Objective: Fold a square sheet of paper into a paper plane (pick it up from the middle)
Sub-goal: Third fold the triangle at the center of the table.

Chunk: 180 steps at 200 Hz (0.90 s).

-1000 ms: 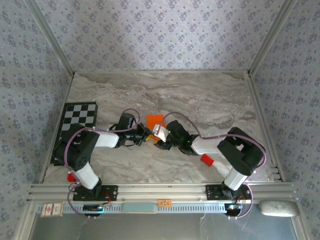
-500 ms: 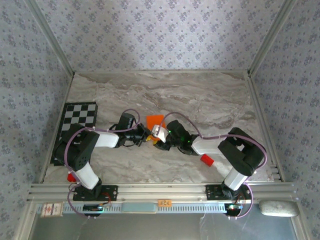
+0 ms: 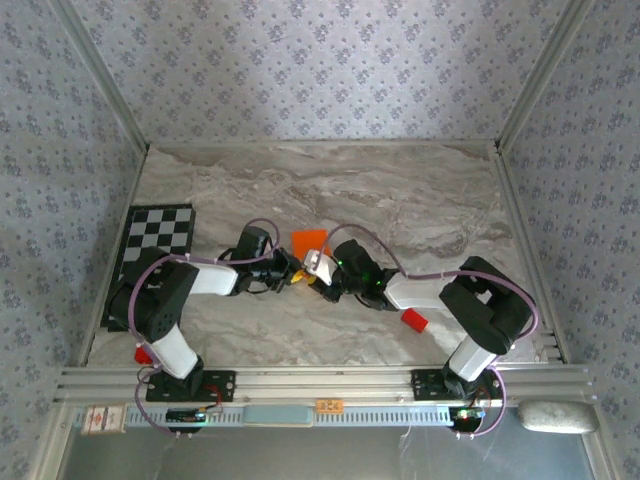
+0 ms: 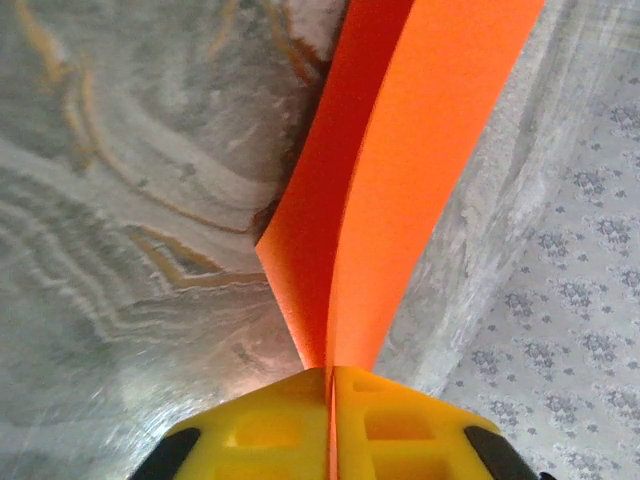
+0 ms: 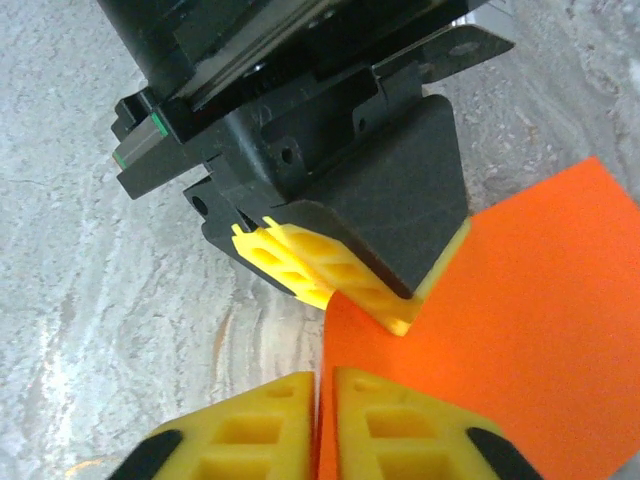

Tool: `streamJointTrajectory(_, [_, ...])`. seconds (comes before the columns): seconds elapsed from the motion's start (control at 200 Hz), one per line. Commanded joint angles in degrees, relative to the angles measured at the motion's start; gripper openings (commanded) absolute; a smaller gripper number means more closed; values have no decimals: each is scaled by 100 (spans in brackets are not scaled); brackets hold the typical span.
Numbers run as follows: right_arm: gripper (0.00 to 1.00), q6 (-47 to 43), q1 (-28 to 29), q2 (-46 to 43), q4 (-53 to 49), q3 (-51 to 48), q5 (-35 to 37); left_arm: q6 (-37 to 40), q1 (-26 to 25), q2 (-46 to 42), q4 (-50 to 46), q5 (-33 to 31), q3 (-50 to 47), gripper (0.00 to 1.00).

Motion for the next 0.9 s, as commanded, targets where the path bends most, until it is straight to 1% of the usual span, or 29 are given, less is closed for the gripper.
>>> streamJointTrajectory(0.0, [9, 69, 27, -98, -226, 95, -273, 209, 187, -472, -509, -186, -17, 22])
streamJointTrajectory(0.1, [6, 231, 22, -135, -228, 69, -443, 520, 425, -977, -1050, -445, -49, 37])
streamJointTrajectory(0.15, [5, 335, 22, -140, -228, 46, -561, 736, 491, -1214, -1371, -560, 40, 42])
streamJointTrajectory(0.22, [4, 491, 17, -151, -221, 17, -735, 1057, 506, -1427, -1778, -711, 242, 46])
streamJointTrajectory(0.325, [3, 797, 11, -135, -98, -36, -975, 1398, 511, -1424, -2003, -713, 540, 47])
streamJointTrajectory(0.435, [2, 1127, 8, -82, 48, -87, -1240, 1591, 450, -1097, -2062, -649, 835, 45])
streamJointTrajectory(0.635, [1, 1402, 21, 73, 106, -73, -1519, 2074, 281, -228, -2444, -604, 1623, 33])
streamJointTrajectory(0.895, [0, 1588, 16, 206, 73, -2, -1523, 2585, 159, 645, -3203, -986, 2321, 19])
